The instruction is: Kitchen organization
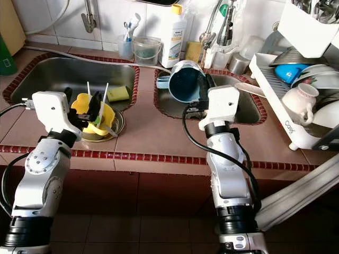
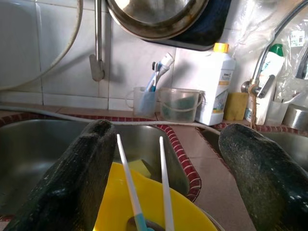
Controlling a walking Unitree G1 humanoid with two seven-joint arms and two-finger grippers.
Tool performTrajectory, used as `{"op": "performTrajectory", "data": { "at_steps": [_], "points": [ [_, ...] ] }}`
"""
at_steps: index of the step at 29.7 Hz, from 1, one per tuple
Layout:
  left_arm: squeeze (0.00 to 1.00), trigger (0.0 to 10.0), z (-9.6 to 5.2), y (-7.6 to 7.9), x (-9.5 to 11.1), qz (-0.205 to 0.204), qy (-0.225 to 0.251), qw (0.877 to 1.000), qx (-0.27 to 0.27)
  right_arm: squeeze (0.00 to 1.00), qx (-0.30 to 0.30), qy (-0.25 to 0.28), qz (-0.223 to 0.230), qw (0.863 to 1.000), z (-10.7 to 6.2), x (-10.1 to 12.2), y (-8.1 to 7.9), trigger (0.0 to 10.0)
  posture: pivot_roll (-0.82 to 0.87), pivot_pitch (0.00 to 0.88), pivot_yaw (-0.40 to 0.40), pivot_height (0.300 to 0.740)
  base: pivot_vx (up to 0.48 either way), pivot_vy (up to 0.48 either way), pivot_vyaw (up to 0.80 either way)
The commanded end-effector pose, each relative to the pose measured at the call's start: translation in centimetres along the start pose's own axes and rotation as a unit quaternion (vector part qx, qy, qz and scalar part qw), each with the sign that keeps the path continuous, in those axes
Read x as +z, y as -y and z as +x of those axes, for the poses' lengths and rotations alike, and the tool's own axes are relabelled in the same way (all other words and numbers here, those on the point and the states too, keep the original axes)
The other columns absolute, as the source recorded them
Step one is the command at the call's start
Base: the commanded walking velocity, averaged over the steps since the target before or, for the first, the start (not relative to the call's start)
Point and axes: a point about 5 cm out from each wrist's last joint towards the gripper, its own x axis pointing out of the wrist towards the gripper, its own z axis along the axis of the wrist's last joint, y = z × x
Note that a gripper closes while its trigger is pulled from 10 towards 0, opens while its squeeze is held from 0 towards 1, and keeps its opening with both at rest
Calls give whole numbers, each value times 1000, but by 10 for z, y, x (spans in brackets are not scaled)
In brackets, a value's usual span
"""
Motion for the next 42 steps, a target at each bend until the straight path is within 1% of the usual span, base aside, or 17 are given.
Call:
{"op": "performTrajectory", "data": {
  "at_steps": [1, 5, 12, 17, 19, 20, 23, 26, 31, 34, 36, 40, 42],
  "points": [
    [0, 10000, -1, 4, 4, 4, 8, 1000, -7, 0, -4, 19, 1, 1000, 2, 9, 3, 10000, -130, 44, -110, 740, 0, 0, 0],
    [0, 10000, -4, 6, 3, 2, 9, 1000, -10, 0, -5, 18, 0, 1000, 1, 9, 4, 10000, -130, 47, -109, 740, 0, 0, 0],
    [0, 10000, -3, 7, 4, 3, 7, 1000, -12, 0, -8, 21, 2, 1000, 1, 12, 5, 10000, -135, 49, -103, 740, 0, 0, 0],
    [0, 10000, -2, 6, 3, 5, 2, 1000, -13, 0, -6, 27, 9, 1000, 1, 15, 0, 10000, -138, 51, -99, 740, 0, 0, 0],
    [0, 10000, -2, 6, 4, 3, 1, 1000, -15, 0, 2, 30, 19, 999, 0, 18, -8, 10000, -140, 53, -93, 740, 0, 0, 0],
    [0, 10000, -2, 6, 4, 3, 1, 1000, -15, 0, 2, 30, 19, 999, 0, 18, -8, 10000, -140, 53, -93, 740, 0, 0, 0],
    [0, 10000, -1, 8, 3, 1, 0, 1000, -18, 0, 6, 32, 27, 999, 0, 20, -15, 10000, -140, 53, -91, 740, 0, 0, 0],
    [0, 10000, -1, 9, 3, 0, -1, 1000, -20, 0, 7, 32, 29, 999, 0, 20, -16, 10000, -141, 52, -87, 740, 0, 0, 0],
    [0, 10000, -2, 11, 3, -2, 0, 1000, -24, 0, -6, 31, 25, 999, 0, 18, -11, 10000, -140, 50, -85, 740, 0, 0, 0],
    [0, 10000, -2, 11, 3, -1, 1, 1000, -29, 0, -22, 30, 13, 999, 1, 18, -2, 10000, -143, 57, -79, 740, 0, 0, 0],
    [0, 10000, -2, 11, 3, -1, 1, 1000, -29, 0, -24, 29, 13, 999, 1, 18, 0, 10000, -143, 57, -79, 740, 0, 0, 0],
    [0, 10000, 0, 9, 3, 7, 0, 1000, -28, 0, -40, 23, 0, 999, 0, 16, 9, 10000, -150, 57, -74, 740, 0, 0, 0],
    [0, 10000, 1, 8, 4, 7, 0, 1000, -28, 0, -40, 23, -2, 999, 0, 16, 10, 10000, -150, 57, -74, 740, 0, 0, 0]
  ]
}}
